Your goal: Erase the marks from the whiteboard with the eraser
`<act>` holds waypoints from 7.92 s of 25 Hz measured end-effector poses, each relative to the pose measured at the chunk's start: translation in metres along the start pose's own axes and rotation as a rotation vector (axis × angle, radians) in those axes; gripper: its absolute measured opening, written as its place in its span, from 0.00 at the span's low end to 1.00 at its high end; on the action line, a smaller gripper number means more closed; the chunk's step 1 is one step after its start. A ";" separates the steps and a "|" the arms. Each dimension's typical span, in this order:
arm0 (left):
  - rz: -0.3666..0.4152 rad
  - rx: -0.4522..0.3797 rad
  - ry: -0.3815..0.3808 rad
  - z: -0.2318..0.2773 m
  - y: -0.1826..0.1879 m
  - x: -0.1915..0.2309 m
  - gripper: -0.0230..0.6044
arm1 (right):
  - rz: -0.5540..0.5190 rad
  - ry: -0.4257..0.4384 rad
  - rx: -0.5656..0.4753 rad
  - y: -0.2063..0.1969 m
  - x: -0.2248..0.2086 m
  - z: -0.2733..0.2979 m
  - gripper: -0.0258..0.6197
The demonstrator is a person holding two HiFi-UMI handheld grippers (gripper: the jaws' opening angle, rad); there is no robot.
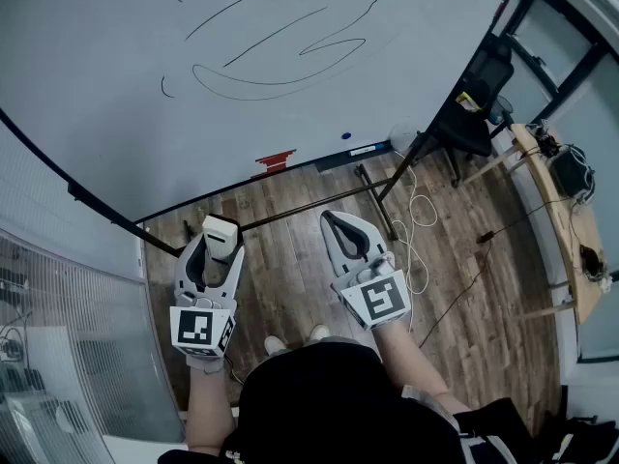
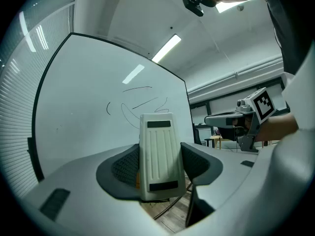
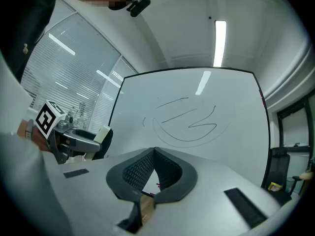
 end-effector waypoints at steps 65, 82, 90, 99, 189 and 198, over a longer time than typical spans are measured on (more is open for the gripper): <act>0.099 -0.128 0.575 0.115 0.112 0.230 0.47 | -0.084 0.193 0.056 0.029 -0.050 0.254 0.08; -0.074 -0.186 0.681 0.143 0.114 0.200 0.46 | -0.111 0.275 0.040 0.020 -0.099 0.263 0.08; -0.146 -0.204 0.699 0.160 0.126 0.180 0.46 | -0.098 0.259 0.056 0.009 -0.128 0.251 0.08; -0.224 -0.287 0.630 0.177 0.171 0.153 0.46 | -0.077 0.214 0.065 -0.003 -0.158 0.228 0.08; 0.061 -0.155 0.701 0.190 0.174 0.143 0.46 | -0.062 0.199 0.154 -0.018 -0.105 0.216 0.08; 0.169 0.014 0.687 0.240 0.136 0.096 0.46 | -0.083 0.212 0.162 -0.025 -0.127 0.206 0.08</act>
Point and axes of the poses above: the fingertips, and each gripper's own axes: z forward along the fingers, x to its left, y out of its top, the point moved 8 cm from there along -z, backward along the fingers, and after that the axes turned 14 degrees about x, right-handed, at the moved point
